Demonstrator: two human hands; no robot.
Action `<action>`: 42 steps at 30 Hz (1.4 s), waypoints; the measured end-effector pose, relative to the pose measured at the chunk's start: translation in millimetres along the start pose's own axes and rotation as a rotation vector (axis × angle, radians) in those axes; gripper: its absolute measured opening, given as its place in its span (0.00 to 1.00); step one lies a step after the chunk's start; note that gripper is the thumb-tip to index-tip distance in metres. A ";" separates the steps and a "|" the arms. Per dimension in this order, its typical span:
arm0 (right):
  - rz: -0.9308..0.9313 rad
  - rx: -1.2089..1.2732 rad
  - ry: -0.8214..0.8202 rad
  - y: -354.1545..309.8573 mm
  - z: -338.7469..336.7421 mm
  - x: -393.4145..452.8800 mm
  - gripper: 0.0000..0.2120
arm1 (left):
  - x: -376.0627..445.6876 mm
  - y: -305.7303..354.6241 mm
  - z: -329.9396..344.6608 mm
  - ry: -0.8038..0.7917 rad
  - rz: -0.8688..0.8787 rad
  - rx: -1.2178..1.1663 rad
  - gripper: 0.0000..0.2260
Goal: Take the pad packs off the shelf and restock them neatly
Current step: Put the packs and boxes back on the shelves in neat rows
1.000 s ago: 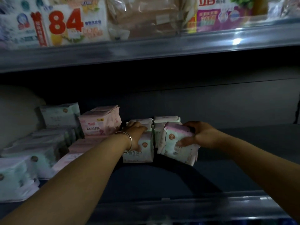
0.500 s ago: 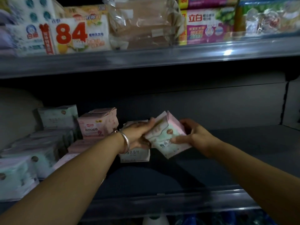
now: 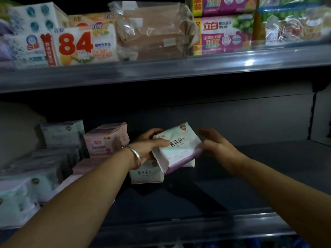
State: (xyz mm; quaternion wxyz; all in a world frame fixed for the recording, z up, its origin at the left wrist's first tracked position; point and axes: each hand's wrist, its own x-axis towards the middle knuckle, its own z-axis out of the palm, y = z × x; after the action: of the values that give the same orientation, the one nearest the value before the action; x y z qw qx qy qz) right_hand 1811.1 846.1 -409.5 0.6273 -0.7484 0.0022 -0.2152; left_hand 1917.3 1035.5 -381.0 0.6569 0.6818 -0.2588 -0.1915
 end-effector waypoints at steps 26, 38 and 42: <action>0.057 -0.588 0.007 64.1 27.6 46.6 0.25 | 18.3 -60.4 -22.2 0.060 0.235 0.617 0.17; -0.506 -1.067 0.119 69.0 46.8 -83.3 0.20 | -73.5 -93.8 17.9 0.048 0.451 1.204 0.13; -0.538 -1.097 -0.081 106.5 43.0 -163.7 0.21 | -142.1 -134.9 44.1 0.082 0.494 1.342 0.17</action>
State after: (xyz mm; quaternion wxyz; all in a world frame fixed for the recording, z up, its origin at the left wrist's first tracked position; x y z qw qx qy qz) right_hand 1705.0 908.6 -567.0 0.0737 -0.9443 -0.1002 -0.3047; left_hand 1791.8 1086.7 -529.1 0.1295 0.8669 -0.4427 0.1889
